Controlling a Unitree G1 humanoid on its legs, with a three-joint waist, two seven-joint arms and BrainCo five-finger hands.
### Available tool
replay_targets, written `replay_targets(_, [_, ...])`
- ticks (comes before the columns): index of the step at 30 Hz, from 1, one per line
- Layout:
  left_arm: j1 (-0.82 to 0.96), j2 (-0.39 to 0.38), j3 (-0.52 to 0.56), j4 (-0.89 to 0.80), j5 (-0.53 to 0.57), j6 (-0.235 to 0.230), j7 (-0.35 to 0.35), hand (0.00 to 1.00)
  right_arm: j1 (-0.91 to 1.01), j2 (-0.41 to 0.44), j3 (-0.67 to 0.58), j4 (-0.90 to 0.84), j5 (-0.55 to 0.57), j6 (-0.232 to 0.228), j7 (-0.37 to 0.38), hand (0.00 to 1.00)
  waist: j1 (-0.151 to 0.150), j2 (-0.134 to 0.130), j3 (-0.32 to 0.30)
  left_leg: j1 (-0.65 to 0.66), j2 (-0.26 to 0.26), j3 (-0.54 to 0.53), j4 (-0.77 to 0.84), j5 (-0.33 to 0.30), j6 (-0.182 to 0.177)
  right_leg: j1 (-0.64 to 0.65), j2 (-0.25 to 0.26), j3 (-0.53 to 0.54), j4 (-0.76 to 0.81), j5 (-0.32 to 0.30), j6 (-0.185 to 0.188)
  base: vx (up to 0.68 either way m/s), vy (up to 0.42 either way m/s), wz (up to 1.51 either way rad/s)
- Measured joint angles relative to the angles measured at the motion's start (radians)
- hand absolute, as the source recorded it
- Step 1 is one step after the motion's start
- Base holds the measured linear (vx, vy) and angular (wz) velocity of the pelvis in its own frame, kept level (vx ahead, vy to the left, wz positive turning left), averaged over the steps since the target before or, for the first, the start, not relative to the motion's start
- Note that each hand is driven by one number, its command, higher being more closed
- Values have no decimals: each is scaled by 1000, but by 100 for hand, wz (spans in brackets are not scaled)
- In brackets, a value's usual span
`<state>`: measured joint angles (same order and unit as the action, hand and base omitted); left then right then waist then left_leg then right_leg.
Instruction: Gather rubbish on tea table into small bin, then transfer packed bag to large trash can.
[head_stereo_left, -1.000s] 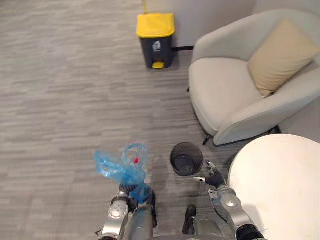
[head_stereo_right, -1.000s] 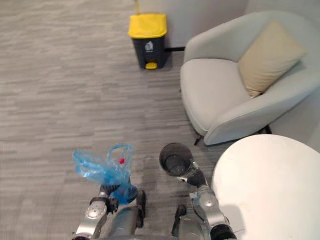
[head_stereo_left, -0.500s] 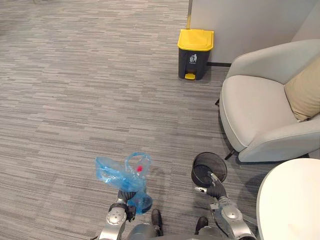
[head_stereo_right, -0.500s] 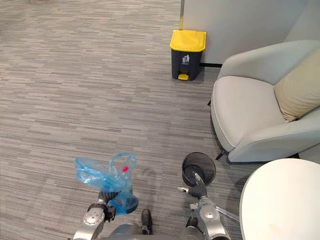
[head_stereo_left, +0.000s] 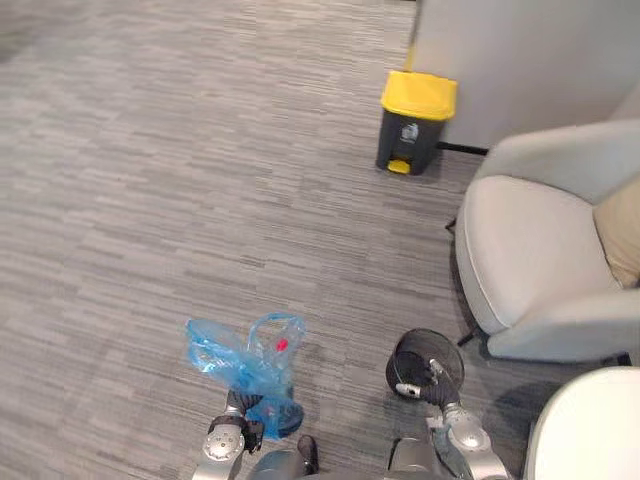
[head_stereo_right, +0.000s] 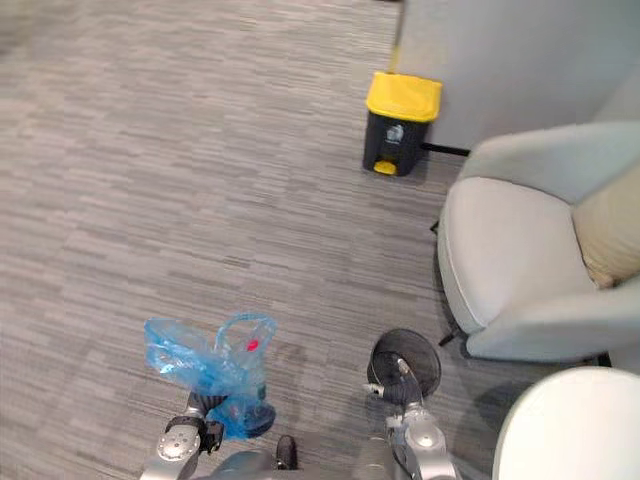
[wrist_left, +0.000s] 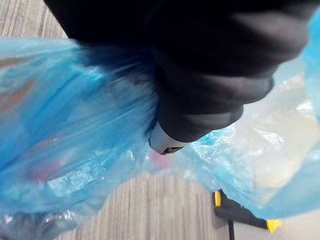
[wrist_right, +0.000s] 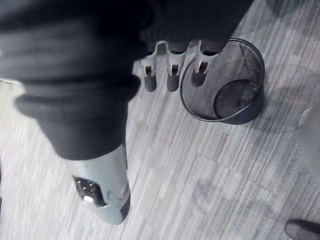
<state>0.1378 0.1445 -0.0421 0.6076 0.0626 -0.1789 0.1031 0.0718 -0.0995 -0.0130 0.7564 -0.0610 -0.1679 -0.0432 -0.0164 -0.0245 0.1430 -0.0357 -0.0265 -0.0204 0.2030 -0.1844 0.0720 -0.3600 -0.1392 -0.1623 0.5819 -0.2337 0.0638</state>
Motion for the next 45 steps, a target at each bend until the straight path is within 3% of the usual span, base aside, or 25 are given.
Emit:
replay_targets(2, [-1, 0, 7, -1, 1, -1, -9, 100, -1, -3, 0, 10, 2, 0, 0, 0, -2, -2, 1, 31, -2, -21, -12, -21, -33, -10, 32, -12, -158, 53, -25, 358, -162, 61])
replay_targets(3, [2, 5, 10, 0, 11, -1, -12, 100, 11, -3, -1, 10, 6, 0, 1, 0, -11, -17, -4, 54, -14, -45, -1, -61, -59, -8, 32, 4, -207, 155, -67, 367, -202, 60])
replay_targets(4, [1, 3, 12, 0, 11, 0, -12, 100, 18, -6, -3, 9, 12, 1, 1, 0, -20, -21, -8, 60, -10, -63, 9, -76, -69, -2, 33, -2, -193, 182, -78, 459, -258, 64])
replay_targets(5, [7, -8, 13, -5, 13, 0, -13, 100, 28, -8, -20, 4, 13, 2, 2, 0, -19, 17, -14, 71, 26, -70, 13, -96, -94, 7, 56, -32, -177, 145, -88, 357, -171, 35])
replay_targets(7, [8, -17, 14, -11, 19, 0, -14, 100, 27, -6, -30, -3, 16, 2, 2, 0, -24, 46, -13, 56, 67, -52, 69, -107, -142, 27, 81, -70, -180, 112, -115, 451, -195, 30])
replay_targets(8, [3, -26, 16, -12, 20, 0, -15, 100, 36, -4, -29, -16, 21, 3, 3, 0, -25, 50, -9, 27, 80, -39, 153, -105, -156, 57, 91, -84, -197, 98, -119, 444, -202, 42])
replay_targets(10, [9, -53, 28, -49, 22, 1, -16, 100, 80, 13, -23, -99, 24, 10, 2, 0, -20, 48, -1, -86, 145, 42, 510, -64, -244, 190, 126, -102, -271, 88, -134, 405, -182, 23])
replay_targets(12, [31, -69, 49, -113, 21, -1, -16, 100, 92, 17, -19, -154, 35, 9, 1, 0, -16, 36, 5, -156, 221, 151, 720, -80, -216, 286, 146, -94, -316, 79, -148, 345, -124, -18])
replay_targets(15, [28, -77, 50, -164, 20, -3, -16, 100, 81, 31, -24, -199, 56, -3, -1, 0, 14, 24, 5, -270, 273, 226, 709, -116, -149, 360, 154, -42, -396, 79, -148, 300, -13, -45])
replay_targets(20, [32, -92, 51, -163, 20, -1, -17, 100, 83, 51, -33, -184, 55, 1, -6, 0, 36, 12, 10, -336, 207, 158, 303, -82, -160, 417, 127, 39, -434, 54, -101, 238, 174, -46])
replay_targets(21, [31, -103, 50, -154, 20, -2, -17, 100, 83, 50, -40, -179, 55, 1, -9, 0, 37, 23, 5, -319, 191, 126, 179, -20, -157, 422, 124, 65, -431, 37, -73, 287, 324, -77])
replay_targets(22, [32, -110, 50, -129, 20, -1, -17, 100, 81, 50, -50, -169, 54, 2, -15, 0, 39, 39, 1, -290, 194, 117, 120, 103, -159, 425, 128, 110, -416, 11, -41, 291, 351, -91])
replay_targets(23, [35, -110, 50, -117, 20, 0, -16, 100, 75, 53, -48, -154, 54, 2, -18, 0, 45, 36, -4, -280, 188, 123, 125, 146, -149, 425, 120, 137, -407, -1, -26, 378, 419, -101])
replay_targets(24, [36, -102, 43, -100, 20, 6, -17, 100, 81, 68, -47, -142, 51, 6, -18, 0, 49, -2, -26, -270, 151, 177, 142, 99, -121, 418, 70, 169, -381, -25, 7, 259, 268, -73])
replay_targets(26, [31, -101, 33, -100, 20, 8, -17, 100, 83, 67, -49, -142, 50, 11, -19, 0, 53, -29, -40, -243, 126, 237, 144, 54, -99, 361, 25, 195, -273, -38, 28, 297, 293, -68])
replay_targets(30, [40, -72, -18, -97, 18, 17, -16, 100, 71, 78, -43, -122, 38, 18, -16, 0, 44, -25, -37, -91, 86, 327, 86, -5, -77, 177, -38, 189, 177, -3, 105, 299, 235, -59])
replay_targets(32, [38, -52, -20, -97, 17, 17, -11, 100, 66, 77, -23, -101, 28, 20, -15, 0, 27, -13, -30, -17, 87, 356, 41, -14, -76, 95, -39, 121, 270, -24, 65, 492, -8, -43])
replay_targets(33, [14, -36, 17, -74, 8, 17, -8, 100, -12, 61, -16, -36, 16, 20, -16, 0, -2, -1, -20, 62, 138, 391, 5, -20, -90, -28, -3, -95, 56, -37, -9, 750, -192, -57])
replay_targets(34, [2, -18, 16, -61, 8, 17, -9, 100, -19, 52, -14, -22, 11, 22, -17, 0, -3, -8, -20, 84, 136, 391, -3, -28, -116, -20, 23, -128, -116, 65, -35, 882, -292, -44])
replay_targets(35, [-6, 3, 26, -52, 8, 14, -9, 100, -10, 45, -10, -19, 11, 20, -18, 0, -4, -54, -13, 117, 113, 376, 2, -55, -156, -11, 25, -113, -208, 236, -140, 469, -174, -30])
replay_targets(37, [-29, -20, 53, -19, 7, 19, -8, 100, -53, 12, -10, 6, 11, 19, -19, 0, 0, 14, 7, 118, 164, 347, 6, -65, -166, -8, 73, -118, -208, 236, -148, 313, -152, -41])
replay_targets(39, [-59, -27, 51, -12, 8, 17, -10, 100, -71, -13, -25, 12, 10, 21, -20, 0, -7, 40, 21, 128, 170, 325, -24, -48, -183, -6, 96, -115, -229, 201, -147, 266, -131, -19])
replay_targets(41, [-70, -30, 49, -5, 8, 18, -13, 100, -44, -14, -30, 14, 11, 26, -20, 0, -29, 44, 30, 99, 203, 262, 152, -46, -194, 61, 100, -137, -233, 136, -126, 281, -124, 20])
replay_targets(43, [-56, -57, 50, -18, 8, 17, -16, 100, 24, -8, -29, -7, 12, 28, -21, 0, -23, 48, 32, 27, 258, 208, 432, 21, -226, 182, 119, -156, -274, 113, -131, 260, -91, 28])
replay_targets(45, [-15, -79, 49, -51, 8, 16, -17, 100, 53, 6, -28, -50, 13, 30, -22, 0, -19, 46, 30, -77, 313, 202, 676, 30, -220, 248, 140, -149, -297, 80, -148, 251, -60, -4])
